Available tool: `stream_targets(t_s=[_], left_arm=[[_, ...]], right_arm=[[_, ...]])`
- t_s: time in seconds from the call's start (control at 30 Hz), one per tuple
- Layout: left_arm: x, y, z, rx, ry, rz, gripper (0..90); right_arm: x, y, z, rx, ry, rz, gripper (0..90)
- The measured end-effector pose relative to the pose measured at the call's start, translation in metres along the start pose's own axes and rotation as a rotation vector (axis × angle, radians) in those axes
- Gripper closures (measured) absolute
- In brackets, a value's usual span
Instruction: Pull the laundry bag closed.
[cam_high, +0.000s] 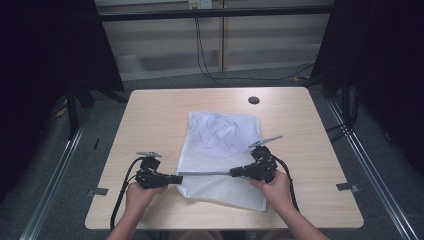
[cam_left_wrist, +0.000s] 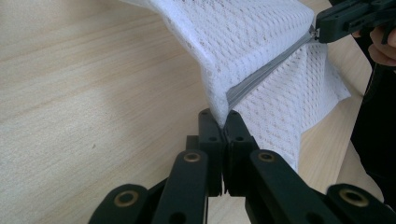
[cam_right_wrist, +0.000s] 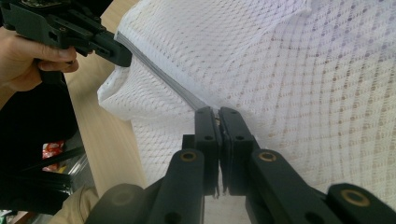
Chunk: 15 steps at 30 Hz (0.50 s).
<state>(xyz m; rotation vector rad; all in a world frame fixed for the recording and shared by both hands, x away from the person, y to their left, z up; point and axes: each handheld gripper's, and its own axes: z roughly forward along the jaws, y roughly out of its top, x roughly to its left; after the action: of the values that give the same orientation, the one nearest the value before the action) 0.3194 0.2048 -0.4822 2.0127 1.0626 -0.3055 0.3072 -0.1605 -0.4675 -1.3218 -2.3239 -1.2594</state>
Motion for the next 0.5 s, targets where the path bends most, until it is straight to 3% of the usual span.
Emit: stream_targets(t_s=[0.5], left_arm=[[0.0,-0.0005,-0.0009,0.004,-0.005,0.0,88.7]], right_arm=[[-0.0048,-0.0025,-0.0036,0.001,0.008,0.011,87.1]])
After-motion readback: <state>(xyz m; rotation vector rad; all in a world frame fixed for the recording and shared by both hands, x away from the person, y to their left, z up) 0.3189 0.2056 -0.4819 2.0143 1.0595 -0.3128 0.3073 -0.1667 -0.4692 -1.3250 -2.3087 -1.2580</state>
